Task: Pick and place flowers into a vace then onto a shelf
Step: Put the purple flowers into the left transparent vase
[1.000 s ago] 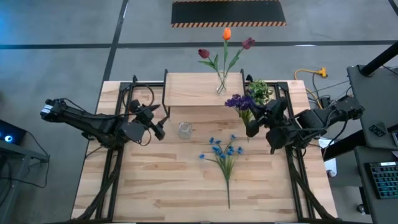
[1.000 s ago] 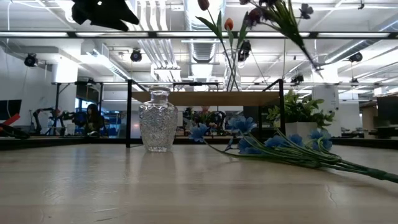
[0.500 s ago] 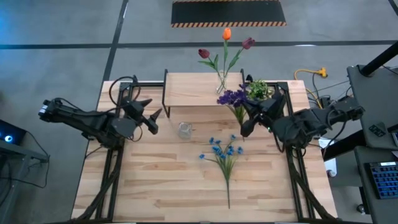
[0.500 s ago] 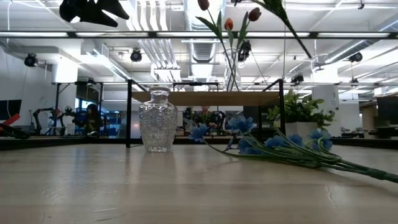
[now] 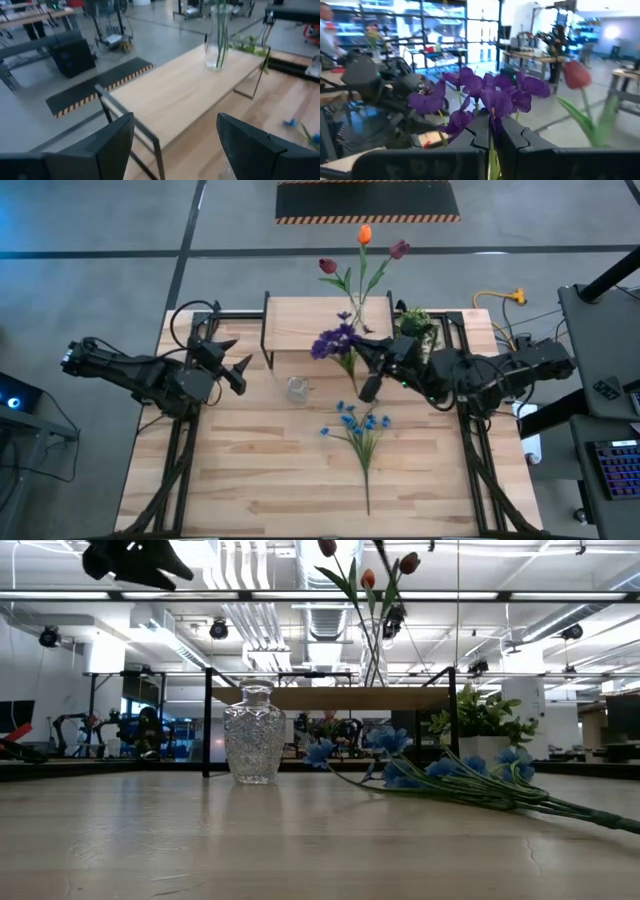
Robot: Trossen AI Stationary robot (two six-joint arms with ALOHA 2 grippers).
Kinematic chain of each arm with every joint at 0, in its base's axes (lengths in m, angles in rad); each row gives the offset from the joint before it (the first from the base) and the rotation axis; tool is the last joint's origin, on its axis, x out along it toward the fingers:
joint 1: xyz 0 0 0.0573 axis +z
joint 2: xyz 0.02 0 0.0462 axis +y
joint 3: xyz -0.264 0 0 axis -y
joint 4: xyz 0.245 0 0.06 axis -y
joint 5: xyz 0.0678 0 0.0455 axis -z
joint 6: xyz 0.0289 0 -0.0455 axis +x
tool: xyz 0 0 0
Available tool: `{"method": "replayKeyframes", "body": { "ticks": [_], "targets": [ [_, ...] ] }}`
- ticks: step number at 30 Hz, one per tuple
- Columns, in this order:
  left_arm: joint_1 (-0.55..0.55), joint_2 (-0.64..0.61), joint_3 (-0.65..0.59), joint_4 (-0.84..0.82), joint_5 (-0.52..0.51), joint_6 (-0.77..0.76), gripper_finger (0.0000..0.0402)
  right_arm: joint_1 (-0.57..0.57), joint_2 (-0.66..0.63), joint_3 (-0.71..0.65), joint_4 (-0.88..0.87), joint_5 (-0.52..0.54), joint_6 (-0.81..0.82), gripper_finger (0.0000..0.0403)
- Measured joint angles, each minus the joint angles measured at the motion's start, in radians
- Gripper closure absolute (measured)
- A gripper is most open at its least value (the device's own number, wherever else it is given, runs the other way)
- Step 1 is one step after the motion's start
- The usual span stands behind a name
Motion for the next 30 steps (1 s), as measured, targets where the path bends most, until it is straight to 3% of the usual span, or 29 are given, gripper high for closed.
{"method": "replayKeyframes", "body": {
  "ticks": [12, 23, 30],
  "targets": [
    [0.0, -0.036, 0.0, -0.147, 0.107, -0.044, 0.0135, -0.088, 0.133, 0.031, 0.16, -0.192, -0.049, 0.0394],
    [0.0, -0.048, 0.0, -0.363, 0.155, -0.174, 0.0135, -0.146, 0.21, 0.031, 0.228, -0.254, -0.023, 0.0394],
    [0.0, -0.068, 0.0, -0.4, 0.162, -0.176, 0.0135, -0.173, 0.265, 0.031, 0.313, -0.306, -0.019, 0.0394]
  ]
}}
